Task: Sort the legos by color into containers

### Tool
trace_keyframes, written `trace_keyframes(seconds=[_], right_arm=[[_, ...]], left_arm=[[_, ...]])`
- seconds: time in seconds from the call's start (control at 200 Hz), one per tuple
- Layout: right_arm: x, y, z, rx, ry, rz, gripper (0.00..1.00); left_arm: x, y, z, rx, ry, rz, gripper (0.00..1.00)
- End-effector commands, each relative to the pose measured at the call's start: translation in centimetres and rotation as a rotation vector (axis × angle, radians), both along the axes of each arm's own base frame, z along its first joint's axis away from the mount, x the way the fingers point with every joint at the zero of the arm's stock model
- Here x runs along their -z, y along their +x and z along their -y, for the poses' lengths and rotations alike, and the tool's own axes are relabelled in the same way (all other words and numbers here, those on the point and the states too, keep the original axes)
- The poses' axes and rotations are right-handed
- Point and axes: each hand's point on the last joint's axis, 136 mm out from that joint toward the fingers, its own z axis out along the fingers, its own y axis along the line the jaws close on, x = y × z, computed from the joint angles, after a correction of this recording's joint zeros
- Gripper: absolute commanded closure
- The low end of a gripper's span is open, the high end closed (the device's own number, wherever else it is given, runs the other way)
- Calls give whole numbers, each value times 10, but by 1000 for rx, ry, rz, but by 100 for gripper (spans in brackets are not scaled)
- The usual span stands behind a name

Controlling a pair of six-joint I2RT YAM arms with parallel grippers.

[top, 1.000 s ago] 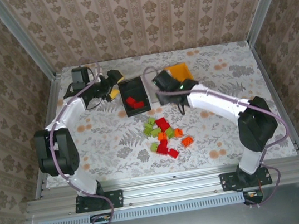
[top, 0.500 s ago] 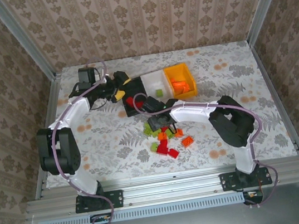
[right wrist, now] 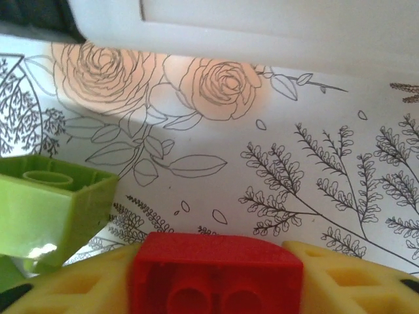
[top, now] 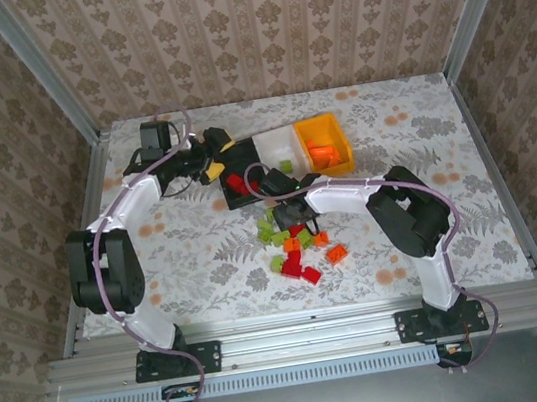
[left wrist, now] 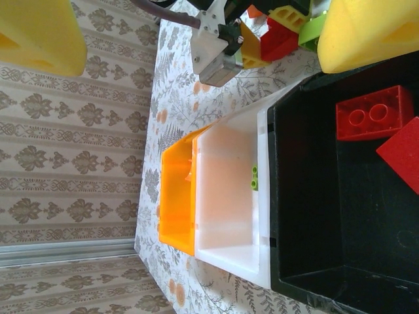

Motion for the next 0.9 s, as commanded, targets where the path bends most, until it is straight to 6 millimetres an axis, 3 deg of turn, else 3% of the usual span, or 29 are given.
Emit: trace_keyframes(seconds=[0.0,0.255,0.43,0.515,0.71,0.805,0.895], right_arm=[[-14,11,3,15,-7,62,50],[-59,15,18,27,-24,169,52],[-101,19,13,13,14,236,52],[-117,28,-8,-8,59,262,52],[-124,60,-81,-57,155,294,52],[-120,82,-108,-69,175,298,52],[-104,99,-117,-68,136,285,52]], left_arm=[[0,-2,-1,2,-11,-7,7],[-3,0,-8,-10,-13,2,7],[-8,12,-35,-78,-25,3,7],[-9,19,-57,-137,-33,-1,7],[-8,33,-109,-274,-60,-19,7],[-3,35,-118,-305,-75,-34,7],[0,36,-118,-305,-84,-46,7]])
